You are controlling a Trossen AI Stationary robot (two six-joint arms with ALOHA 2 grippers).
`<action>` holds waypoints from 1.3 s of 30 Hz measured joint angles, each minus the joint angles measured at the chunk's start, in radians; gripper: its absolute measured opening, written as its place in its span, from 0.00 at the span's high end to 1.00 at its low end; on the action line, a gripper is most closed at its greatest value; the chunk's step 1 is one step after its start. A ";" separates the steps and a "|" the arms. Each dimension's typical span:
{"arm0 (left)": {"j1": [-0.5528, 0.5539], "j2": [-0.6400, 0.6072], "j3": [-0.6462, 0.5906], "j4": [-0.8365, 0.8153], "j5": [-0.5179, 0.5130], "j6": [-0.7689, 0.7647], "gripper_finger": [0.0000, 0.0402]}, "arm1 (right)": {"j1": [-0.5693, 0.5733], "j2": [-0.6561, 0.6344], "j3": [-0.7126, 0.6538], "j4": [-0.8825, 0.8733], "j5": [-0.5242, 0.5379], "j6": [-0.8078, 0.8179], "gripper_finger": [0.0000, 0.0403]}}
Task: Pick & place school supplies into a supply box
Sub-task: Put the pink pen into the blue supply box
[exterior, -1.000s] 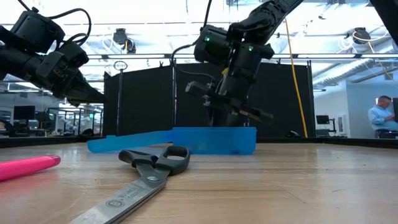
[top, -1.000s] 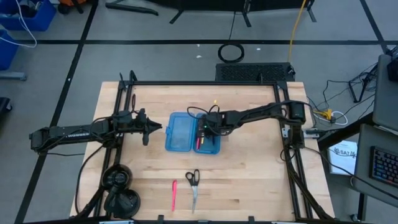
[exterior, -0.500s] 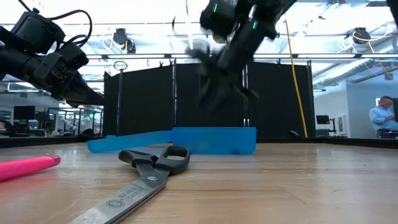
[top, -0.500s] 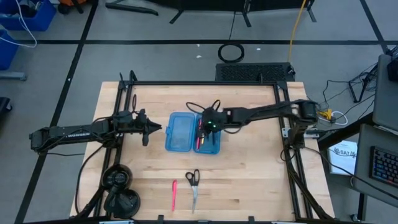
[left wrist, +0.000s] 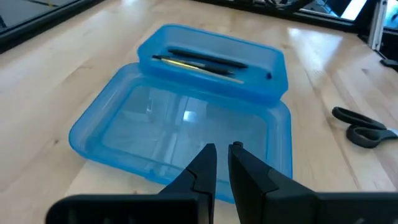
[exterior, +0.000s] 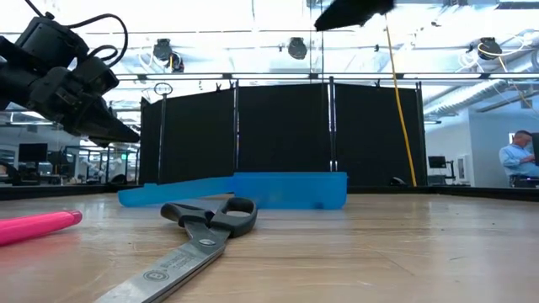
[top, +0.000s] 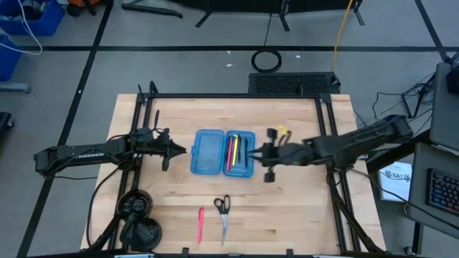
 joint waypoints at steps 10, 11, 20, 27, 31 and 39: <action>0.000 0.036 0.013 0.084 -0.261 -0.278 0.88 | -0.007 -0.259 -0.538 0.586 0.015 0.009 1.00; -0.003 0.048 0.024 0.069 -0.267 -0.297 0.88 | -0.007 -0.260 -0.587 0.670 0.032 0.008 1.00; -0.179 0.413 0.363 -0.110 -0.363 -0.353 0.88 | -0.034 -0.258 -0.865 1.006 0.057 0.071 1.00; -0.322 0.801 0.643 -0.214 -0.422 -0.561 0.88 | -0.035 -0.265 -0.893 0.994 0.055 0.039 1.00; -0.428 0.998 0.821 -0.367 -0.461 -0.741 0.92 | -0.034 -0.270 -0.894 0.945 0.054 0.014 1.00; -0.658 1.257 1.221 -0.673 -0.626 -1.074 0.99 | -0.034 -0.284 -0.894 0.915 0.048 0.005 1.00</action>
